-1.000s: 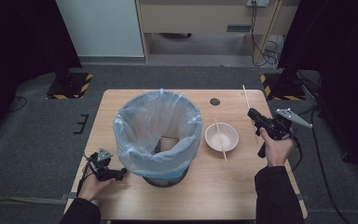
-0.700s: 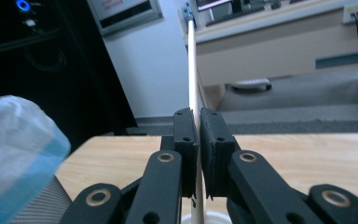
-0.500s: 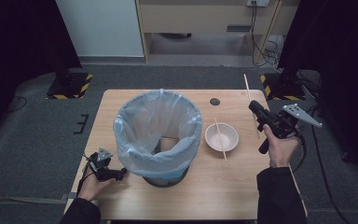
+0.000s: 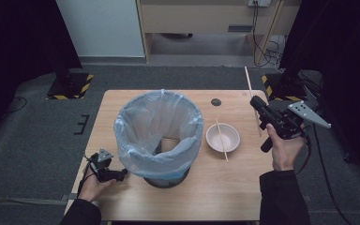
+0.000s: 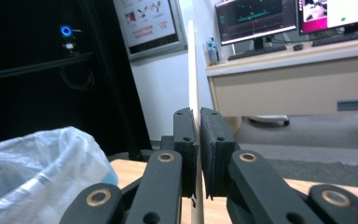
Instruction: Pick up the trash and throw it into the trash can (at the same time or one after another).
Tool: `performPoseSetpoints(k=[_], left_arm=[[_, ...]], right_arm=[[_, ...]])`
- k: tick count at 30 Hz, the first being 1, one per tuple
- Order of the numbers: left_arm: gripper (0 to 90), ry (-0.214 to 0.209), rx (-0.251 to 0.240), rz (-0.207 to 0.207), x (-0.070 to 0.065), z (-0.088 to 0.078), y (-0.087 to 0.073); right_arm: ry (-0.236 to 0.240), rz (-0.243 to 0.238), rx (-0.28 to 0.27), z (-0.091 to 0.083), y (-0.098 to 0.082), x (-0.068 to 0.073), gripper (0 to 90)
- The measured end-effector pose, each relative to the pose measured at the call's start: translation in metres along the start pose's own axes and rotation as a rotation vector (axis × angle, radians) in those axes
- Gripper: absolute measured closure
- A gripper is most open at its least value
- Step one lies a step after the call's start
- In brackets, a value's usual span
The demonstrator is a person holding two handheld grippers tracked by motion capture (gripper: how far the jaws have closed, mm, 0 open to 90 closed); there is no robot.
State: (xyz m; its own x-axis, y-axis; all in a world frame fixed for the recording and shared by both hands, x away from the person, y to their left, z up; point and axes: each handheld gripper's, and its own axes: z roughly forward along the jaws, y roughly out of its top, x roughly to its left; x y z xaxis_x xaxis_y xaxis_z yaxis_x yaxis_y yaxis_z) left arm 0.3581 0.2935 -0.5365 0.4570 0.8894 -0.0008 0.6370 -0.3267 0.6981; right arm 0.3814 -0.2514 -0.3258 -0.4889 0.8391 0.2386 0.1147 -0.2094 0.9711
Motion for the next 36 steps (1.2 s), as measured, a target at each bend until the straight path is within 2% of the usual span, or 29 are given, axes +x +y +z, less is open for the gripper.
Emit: performPoseSetpoints(k=[13, 24, 36], left_arm=[[0.0, 0.000, 0.000, 0.000, 0.000, 0.000, 0.000], [0.0, 0.000, 0.000, 0.000, 0.000, 0.000, 0.000], [0.0, 0.000, 0.000, 0.000, 0.000, 0.000, 0.000]], right_arm=[[0.065, -0.029, -0.046, -0.006, 0.017, 0.019, 86.0], [0.125, -0.056, -0.083, -0.012, 0.032, 0.043, 86.0], [0.189, -0.076, -0.111, -0.003, 0.047, 0.072, 86.0]])
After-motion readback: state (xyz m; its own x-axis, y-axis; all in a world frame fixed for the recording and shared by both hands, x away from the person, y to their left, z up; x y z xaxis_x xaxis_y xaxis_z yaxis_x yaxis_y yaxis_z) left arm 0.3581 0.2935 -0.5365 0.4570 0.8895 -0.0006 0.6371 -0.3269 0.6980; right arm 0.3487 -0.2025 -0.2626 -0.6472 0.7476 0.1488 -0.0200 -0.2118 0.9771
